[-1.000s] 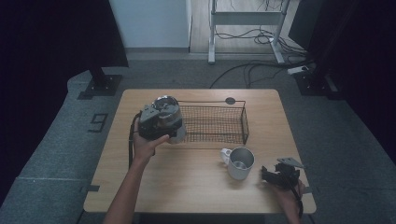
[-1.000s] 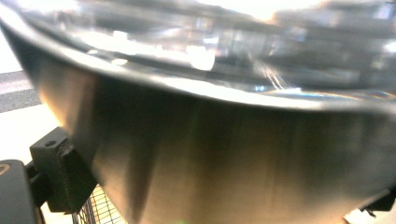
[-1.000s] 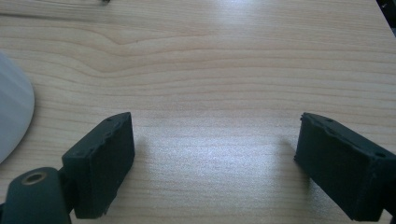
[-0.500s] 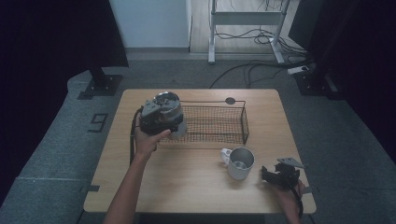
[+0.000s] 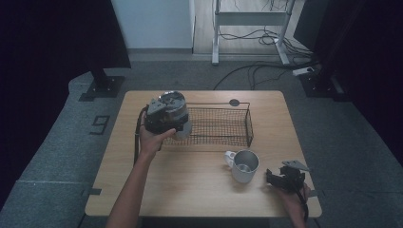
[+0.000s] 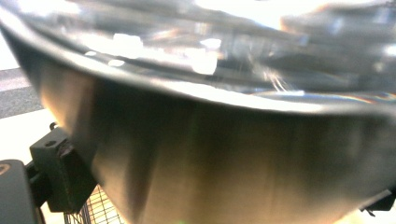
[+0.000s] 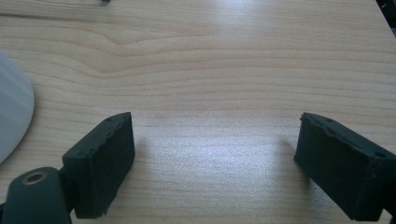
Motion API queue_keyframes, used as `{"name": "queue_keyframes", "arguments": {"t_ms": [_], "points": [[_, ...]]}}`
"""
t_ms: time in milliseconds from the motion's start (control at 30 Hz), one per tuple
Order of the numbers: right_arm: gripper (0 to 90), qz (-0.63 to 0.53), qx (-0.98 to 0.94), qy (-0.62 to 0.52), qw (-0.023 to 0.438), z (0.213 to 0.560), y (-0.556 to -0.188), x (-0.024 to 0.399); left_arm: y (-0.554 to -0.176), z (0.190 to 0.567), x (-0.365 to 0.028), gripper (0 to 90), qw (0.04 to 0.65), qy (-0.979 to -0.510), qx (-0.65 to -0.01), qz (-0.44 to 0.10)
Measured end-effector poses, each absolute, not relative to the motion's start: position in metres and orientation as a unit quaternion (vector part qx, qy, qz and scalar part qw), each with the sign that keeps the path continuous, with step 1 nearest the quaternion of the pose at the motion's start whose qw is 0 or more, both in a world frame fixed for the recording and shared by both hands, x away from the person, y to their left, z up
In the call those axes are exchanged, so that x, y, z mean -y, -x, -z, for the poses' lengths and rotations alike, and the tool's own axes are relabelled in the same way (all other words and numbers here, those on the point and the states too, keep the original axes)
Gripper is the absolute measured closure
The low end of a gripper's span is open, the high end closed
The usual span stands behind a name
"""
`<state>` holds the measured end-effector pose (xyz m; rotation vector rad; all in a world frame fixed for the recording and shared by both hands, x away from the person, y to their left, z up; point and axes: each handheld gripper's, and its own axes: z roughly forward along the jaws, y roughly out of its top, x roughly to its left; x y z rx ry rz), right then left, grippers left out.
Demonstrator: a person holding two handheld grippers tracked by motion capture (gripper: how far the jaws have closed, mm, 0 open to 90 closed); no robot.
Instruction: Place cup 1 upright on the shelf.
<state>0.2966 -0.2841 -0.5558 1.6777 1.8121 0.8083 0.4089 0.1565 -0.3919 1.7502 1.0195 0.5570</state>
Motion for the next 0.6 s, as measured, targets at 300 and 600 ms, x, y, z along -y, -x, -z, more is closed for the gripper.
{"name": "queue_keyframes", "arguments": {"t_ms": [300,600], "points": [[11.7,-0.3,-0.671,-0.622,0.269,0.556,-0.296,0.284,-0.416,0.392,-0.155,4.3,0.5,-0.72,-0.425,-0.227],[12.0,-0.3,-0.672,-0.621,0.269,0.556,-0.296,0.284,-0.425,0.389,-0.15,4.2,0.498,-0.723,-0.421,-0.23]]}}
